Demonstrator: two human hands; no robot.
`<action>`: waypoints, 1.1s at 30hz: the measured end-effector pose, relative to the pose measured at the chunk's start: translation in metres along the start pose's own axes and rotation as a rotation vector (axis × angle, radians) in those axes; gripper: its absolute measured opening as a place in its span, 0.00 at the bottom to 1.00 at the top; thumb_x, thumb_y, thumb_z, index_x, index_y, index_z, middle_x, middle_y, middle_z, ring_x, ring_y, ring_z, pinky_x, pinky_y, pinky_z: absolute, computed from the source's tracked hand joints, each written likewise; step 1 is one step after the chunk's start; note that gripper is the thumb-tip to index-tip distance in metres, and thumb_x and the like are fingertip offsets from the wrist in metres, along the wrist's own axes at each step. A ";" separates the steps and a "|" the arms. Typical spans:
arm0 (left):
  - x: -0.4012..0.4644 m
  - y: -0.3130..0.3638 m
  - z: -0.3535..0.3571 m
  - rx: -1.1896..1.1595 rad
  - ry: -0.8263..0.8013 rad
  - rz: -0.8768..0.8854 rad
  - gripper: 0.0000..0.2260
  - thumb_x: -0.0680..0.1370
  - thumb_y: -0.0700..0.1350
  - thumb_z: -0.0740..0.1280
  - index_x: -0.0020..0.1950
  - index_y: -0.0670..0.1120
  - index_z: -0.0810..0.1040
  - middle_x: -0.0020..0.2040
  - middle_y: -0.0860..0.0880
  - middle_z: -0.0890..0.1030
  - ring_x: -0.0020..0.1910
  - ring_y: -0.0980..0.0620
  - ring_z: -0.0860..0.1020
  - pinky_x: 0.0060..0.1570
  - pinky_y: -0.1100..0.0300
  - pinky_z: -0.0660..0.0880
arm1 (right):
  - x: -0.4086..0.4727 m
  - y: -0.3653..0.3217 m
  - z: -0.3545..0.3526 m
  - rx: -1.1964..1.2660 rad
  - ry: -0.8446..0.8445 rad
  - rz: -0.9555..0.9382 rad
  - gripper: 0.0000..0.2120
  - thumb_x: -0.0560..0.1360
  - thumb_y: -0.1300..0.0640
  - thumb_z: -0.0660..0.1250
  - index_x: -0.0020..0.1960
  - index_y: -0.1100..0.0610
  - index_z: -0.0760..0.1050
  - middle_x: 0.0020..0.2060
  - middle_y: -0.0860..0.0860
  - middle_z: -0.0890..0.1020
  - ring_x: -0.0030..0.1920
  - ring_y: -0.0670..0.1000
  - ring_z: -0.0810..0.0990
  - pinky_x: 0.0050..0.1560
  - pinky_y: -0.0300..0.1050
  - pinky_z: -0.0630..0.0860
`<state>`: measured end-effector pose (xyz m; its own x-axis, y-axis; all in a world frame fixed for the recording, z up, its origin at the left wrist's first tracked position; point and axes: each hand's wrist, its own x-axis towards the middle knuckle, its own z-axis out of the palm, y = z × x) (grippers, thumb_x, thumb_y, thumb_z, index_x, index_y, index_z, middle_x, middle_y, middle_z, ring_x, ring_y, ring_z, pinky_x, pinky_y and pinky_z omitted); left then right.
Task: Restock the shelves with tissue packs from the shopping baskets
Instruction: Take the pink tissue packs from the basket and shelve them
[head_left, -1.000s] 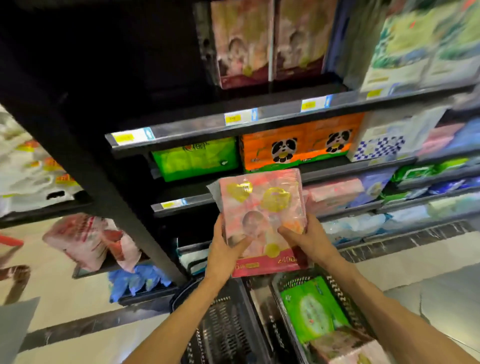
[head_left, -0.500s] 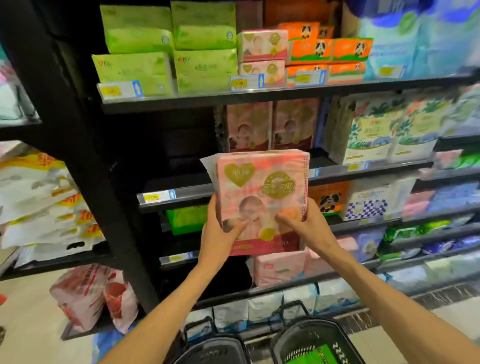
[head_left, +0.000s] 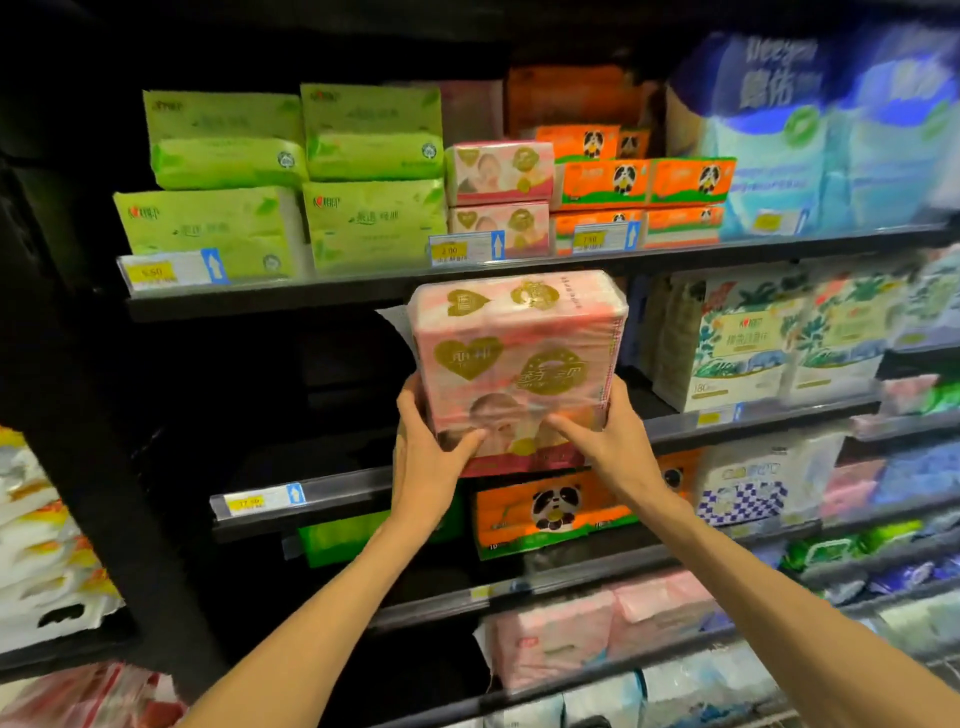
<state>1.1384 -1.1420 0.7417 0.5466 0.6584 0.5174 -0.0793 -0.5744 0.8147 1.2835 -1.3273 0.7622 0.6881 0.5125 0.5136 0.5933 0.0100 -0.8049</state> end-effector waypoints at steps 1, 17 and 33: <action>0.010 -0.002 0.007 0.016 0.023 -0.003 0.43 0.72 0.53 0.79 0.77 0.60 0.53 0.75 0.53 0.70 0.70 0.57 0.71 0.67 0.55 0.72 | 0.014 0.008 0.001 -0.011 0.001 0.010 0.36 0.72 0.43 0.78 0.74 0.39 0.63 0.68 0.40 0.75 0.66 0.36 0.75 0.61 0.32 0.72; 0.113 -0.062 0.086 0.395 -0.052 -0.152 0.29 0.74 0.58 0.76 0.64 0.47 0.64 0.56 0.49 0.79 0.55 0.43 0.80 0.50 0.47 0.78 | 0.137 0.129 0.012 -0.130 -0.080 0.125 0.30 0.71 0.46 0.79 0.65 0.39 0.65 0.63 0.46 0.79 0.59 0.41 0.80 0.60 0.44 0.77; 0.167 -0.061 0.210 0.783 -0.299 -0.129 0.31 0.79 0.67 0.62 0.59 0.39 0.80 0.51 0.42 0.84 0.46 0.43 0.83 0.38 0.54 0.70 | 0.180 0.172 -0.014 -0.542 0.260 0.256 0.34 0.77 0.50 0.74 0.72 0.66 0.62 0.72 0.66 0.63 0.72 0.66 0.64 0.62 0.57 0.69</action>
<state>1.4094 -1.0990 0.7233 0.7182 0.6486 0.2522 0.5384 -0.7475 0.3892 1.5152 -1.2453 0.7199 0.8738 0.2164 0.4355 0.4771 -0.5540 -0.6822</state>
